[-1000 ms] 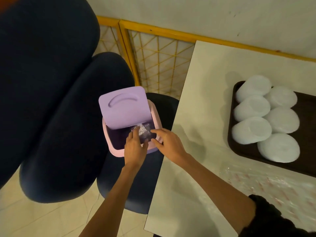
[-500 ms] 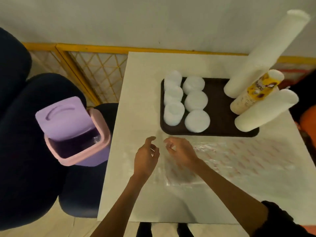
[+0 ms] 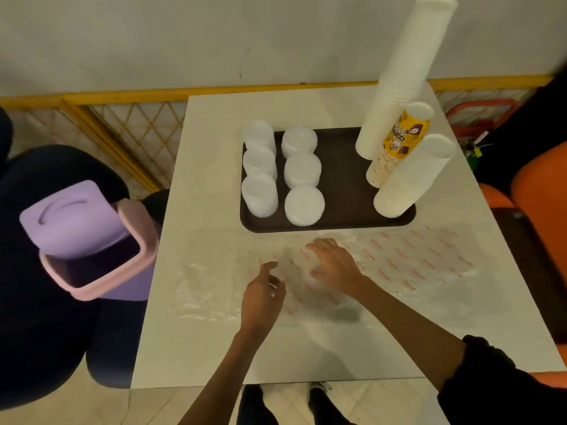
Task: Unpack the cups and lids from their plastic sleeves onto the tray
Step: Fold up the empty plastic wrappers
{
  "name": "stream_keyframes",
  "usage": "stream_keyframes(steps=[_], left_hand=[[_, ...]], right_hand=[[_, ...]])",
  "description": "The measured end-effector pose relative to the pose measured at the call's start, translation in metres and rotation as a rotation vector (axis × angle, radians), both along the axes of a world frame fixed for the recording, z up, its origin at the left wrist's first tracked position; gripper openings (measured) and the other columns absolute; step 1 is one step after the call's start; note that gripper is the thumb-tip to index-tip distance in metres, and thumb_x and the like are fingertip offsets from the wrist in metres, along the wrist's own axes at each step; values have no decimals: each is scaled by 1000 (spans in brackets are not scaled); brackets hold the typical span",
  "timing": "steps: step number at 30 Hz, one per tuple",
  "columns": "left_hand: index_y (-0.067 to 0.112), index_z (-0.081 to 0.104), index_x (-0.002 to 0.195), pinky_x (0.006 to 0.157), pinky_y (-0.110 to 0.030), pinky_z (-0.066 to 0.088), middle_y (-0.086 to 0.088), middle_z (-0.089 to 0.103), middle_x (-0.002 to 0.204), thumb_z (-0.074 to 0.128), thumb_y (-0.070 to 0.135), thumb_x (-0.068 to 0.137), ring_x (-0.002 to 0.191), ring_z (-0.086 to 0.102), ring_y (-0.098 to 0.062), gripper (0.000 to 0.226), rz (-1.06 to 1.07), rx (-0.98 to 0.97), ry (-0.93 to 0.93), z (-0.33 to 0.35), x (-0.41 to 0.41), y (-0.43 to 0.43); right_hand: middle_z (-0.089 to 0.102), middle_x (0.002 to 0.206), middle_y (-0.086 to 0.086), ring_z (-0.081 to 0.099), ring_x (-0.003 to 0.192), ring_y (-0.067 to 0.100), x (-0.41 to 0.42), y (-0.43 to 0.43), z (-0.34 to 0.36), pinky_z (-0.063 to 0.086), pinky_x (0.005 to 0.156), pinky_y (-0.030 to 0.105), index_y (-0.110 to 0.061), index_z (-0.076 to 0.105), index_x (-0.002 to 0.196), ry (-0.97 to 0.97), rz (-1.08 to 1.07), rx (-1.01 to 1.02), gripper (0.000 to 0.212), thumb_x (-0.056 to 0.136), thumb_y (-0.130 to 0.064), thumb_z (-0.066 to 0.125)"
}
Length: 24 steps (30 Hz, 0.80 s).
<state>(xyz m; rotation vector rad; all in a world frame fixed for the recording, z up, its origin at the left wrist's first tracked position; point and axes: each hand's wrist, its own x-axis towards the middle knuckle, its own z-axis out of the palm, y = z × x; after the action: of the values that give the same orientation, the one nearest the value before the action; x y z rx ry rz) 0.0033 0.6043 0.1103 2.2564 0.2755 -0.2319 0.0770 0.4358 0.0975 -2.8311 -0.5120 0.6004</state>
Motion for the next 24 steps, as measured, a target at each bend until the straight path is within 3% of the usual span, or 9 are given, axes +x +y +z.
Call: stream_keyframes(steps=[5, 7, 9, 14, 17, 21, 24], left_hand=[[18, 50, 128, 68, -24, 53, 5, 62, 85, 61, 15, 91, 70, 59, -7, 39, 68, 19, 0, 2, -12, 10], [17, 50, 128, 68, -25, 54, 5, 62, 83, 61, 15, 91, 70, 60, -8, 39, 88, 32, -5, 4, -16, 16], [17, 50, 128, 64, -17, 51, 7, 62, 82, 61, 14, 91, 69, 59, -4, 39, 103, 38, -6, 4, -18, 22], [16, 50, 128, 62, -8, 44, 10, 60, 80, 61, 13, 91, 68, 57, 1, 39, 134, 53, 3, 5, -21, 30], [16, 51, 127, 59, -5, 42, 11, 59, 80, 60, 13, 92, 68, 57, 1, 36, 150, 43, 8, 5, -20, 33], [15, 54, 124, 58, -10, 44, 7, 61, 79, 58, 13, 93, 71, 60, -6, 32, 202, 27, 14, 2, -20, 34], [13, 59, 115, 55, -8, 43, 8, 62, 74, 58, 11, 92, 67, 62, -7, 23, 276, -9, 18, -2, -21, 38]], right_hand=[[32, 150, 4, 28, 138, 22, 8, 5, -13, 23, 110, 34, -19, 30, 146, -68, 69, -17, 69, 88, -34, 63], [38, 145, 5, 32, 134, 23, 13, 9, -16, 23, 110, 34, -18, 34, 144, -103, 70, -11, 64, 88, -29, 63], [46, 136, 5, 39, 127, 23, 16, 12, -16, 25, 107, 32, -17, 42, 138, -169, 47, 26, 50, 90, -20, 59], [65, 106, 5, 60, 98, 22, 23, 16, -9, 35, 93, 30, -11, 66, 107, -244, 3, 107, 19, 90, -9, 58], [68, 76, 7, 64, 68, 26, 26, 11, -9, 46, 71, 32, -8, 69, 77, -304, -20, 231, 11, 73, 1, 74], [69, 88, 3, 63, 82, 18, 23, 6, 6, 47, 70, 26, -7, 66, 89, -68, -84, 398, 7, 83, -11, 66], [65, 81, -3, 63, 78, 12, 22, 6, 24, 49, 69, 22, -12, 63, 85, 134, -197, 563, 6, 82, -11, 67]])
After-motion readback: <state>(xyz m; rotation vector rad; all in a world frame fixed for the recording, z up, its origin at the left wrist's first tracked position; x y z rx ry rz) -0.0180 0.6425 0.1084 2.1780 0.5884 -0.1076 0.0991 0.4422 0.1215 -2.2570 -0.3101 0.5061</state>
